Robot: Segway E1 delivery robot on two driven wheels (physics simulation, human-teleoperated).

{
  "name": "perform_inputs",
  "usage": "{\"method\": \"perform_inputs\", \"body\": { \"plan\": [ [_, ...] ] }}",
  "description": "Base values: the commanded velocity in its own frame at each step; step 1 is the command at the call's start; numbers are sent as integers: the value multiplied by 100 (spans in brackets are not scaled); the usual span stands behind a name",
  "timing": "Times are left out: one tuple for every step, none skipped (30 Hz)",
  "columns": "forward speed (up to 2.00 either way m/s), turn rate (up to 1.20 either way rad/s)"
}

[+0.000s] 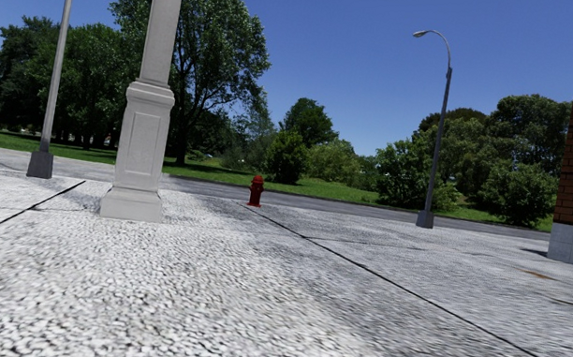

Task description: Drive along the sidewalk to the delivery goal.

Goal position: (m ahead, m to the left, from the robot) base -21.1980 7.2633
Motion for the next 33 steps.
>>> {"method": "perform_inputs", "body": {
  "plan": [
    [0, 0],
    [0, 0],
    [0, 0],
    [0, 0],
    [0, 0],
    [0, 0],
    [0, 0],
    [0, 0],
    [0, 0],
    [0, 0],
    [0, 0],
    [0, 0],
    [0, 0],
    [0, 0],
    [0, 0],
    [0, 0],
    [0, 0],
    [0, 0],
    [0, 0],
    [0, 0],
    [0, 0],
    [0, 0],
    [0, 0],
    [0, 0],
    [0, 0],
    [0, 0],
    [0, 0],
    [0, 0],
    [0, 0],
    [0, 0],
    [80, 7],
    [80, 7],
    [154, 27]
  ]
}}
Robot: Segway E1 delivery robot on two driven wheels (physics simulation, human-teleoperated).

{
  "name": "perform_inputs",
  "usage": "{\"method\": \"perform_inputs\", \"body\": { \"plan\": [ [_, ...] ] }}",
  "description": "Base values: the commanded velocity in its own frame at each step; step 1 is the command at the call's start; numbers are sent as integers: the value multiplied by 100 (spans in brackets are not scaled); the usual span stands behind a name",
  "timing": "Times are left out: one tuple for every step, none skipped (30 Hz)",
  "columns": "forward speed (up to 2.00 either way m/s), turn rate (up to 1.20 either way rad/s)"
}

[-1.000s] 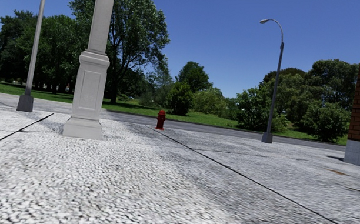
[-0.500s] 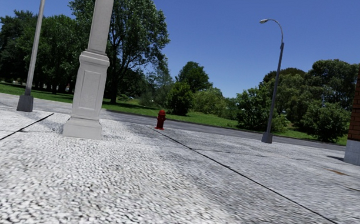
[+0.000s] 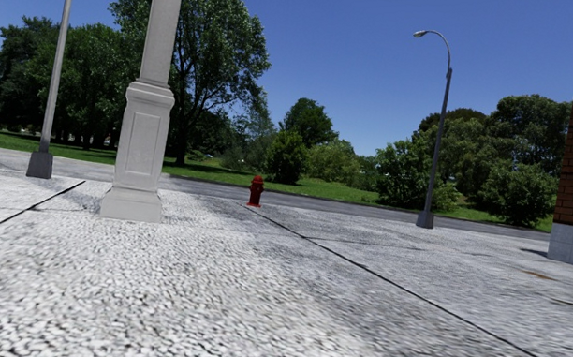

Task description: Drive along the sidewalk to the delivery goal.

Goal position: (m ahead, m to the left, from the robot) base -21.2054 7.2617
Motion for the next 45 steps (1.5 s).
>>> {"method": "perform_inputs", "body": {
  "plan": [
    [200, 39],
    [200, 43],
    [200, 43],
    [200, 45],
    [200, 48],
    [200, 49],
    [200, 49],
    [200, 50],
    [200, 51],
    [200, 51],
    [200, 51],
    [200, 51],
    [200, 55],
    [200, 55],
    [200, 56],
    [200, 56],
    [200, 56],
    [200, 56],
    [200, 56],
    [200, 56],
    [200, 57],
    [200, 57],
    [200, 58],
    [200, 59],
    [200, 60],
    [200, 60],
    [200, 64],
    [200, 66],
    [200, 66],
    [200, 66],
    [200, 66],
    [200, 67],
    [200, 67],
    [200, 67],
    [200, 68],
    [200, 69],
    [200, 69],
    [200, 69],
    [200, 70],
    [200, 70],
    [200, 71],
    [200, 71],
    [200, 72],
    [200, 75],
    [200, 79]
  ]
}}
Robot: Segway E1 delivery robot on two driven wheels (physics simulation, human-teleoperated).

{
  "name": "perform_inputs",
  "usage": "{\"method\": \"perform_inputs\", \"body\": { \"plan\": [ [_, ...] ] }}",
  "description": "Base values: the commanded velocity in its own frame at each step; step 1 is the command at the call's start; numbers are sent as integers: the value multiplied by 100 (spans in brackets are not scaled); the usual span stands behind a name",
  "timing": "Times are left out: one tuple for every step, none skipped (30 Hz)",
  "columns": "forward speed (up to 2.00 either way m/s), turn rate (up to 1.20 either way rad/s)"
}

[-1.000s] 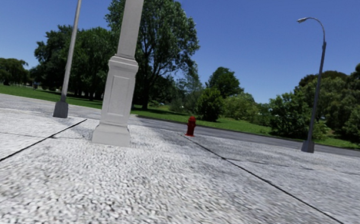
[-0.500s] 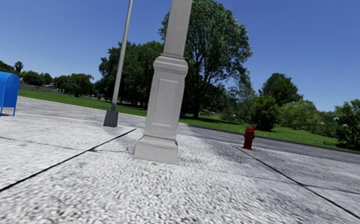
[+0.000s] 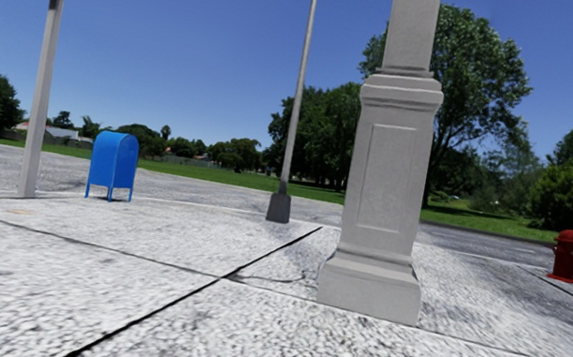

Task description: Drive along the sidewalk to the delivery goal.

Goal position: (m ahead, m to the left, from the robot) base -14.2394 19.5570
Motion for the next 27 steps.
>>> {"method": "perform_inputs", "body": {
  "plan": [
    [200, 79],
    [200, 81],
    [200, 82],
    [200, 82],
    [200, 82],
    [200, 82],
    [200, 82],
    [200, 82],
    [200, 82],
    [200, 82],
    [200, 82],
    [200, 82],
    [200, 82],
    [200, 82],
    [200, 82],
    [200, 82],
    [200, 83],
    [200, 83],
    [200, 83],
    [200, 84],
    [200, 84],
    [200, 84],
    [200, 84],
    [200, 84],
    [200, 84],
    [200, 84],
    [200, 84]
  ]
}}
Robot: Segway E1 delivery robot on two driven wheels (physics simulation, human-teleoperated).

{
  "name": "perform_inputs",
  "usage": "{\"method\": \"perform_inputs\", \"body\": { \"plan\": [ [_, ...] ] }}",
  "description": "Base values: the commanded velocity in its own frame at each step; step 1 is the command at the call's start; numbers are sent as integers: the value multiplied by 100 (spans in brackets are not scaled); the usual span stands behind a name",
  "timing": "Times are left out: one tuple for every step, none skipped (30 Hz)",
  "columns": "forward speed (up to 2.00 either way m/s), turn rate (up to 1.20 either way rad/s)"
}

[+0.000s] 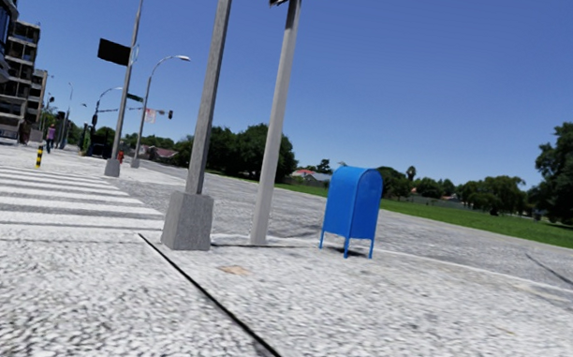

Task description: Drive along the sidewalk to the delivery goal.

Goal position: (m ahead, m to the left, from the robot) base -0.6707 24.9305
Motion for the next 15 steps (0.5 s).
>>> {"method": "perform_inputs", "body": {
  "plan": [
    [200, 84],
    [200, 84],
    [200, 84],
    [200, 84],
    [200, 84],
    [200, 84],
    [200, 84],
    [200, 84],
    [200, 84],
    [200, 84],
    [200, 84],
    [200, 84],
    [200, 84],
    [200, 84],
    [200, 84]
  ]
}}
